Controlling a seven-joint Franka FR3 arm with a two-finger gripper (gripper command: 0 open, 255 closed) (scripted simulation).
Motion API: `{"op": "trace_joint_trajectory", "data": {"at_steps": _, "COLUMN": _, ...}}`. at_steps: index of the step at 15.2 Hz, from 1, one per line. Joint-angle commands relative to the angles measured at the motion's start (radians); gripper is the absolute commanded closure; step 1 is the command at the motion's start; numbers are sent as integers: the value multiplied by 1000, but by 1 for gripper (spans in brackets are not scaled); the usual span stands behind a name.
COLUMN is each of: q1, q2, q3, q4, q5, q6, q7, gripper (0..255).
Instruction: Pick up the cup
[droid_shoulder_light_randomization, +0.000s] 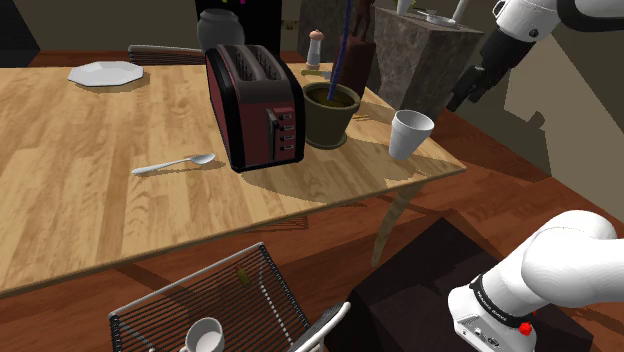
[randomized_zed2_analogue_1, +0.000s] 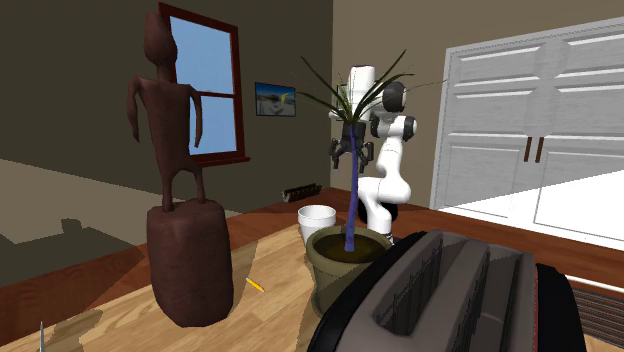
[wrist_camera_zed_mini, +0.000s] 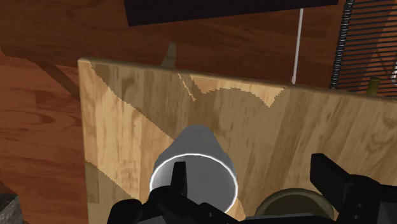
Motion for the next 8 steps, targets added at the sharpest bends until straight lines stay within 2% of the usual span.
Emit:
{"op": "trace_joint_trajectory", "data": {"at_steps": 1, "q1": 0, "q2": 0, "q3": 0, "q4": 0, "q5": 0, "q6": 0, "q7": 0, "gripper": 0}}
{"op": "trace_joint_trajectory", "data": {"at_steps": 8, "q1": -1, "q2": 206, "q3": -3, "q4": -6, "q5": 8, "q6": 201, "q7": 32, "gripper": 0}}
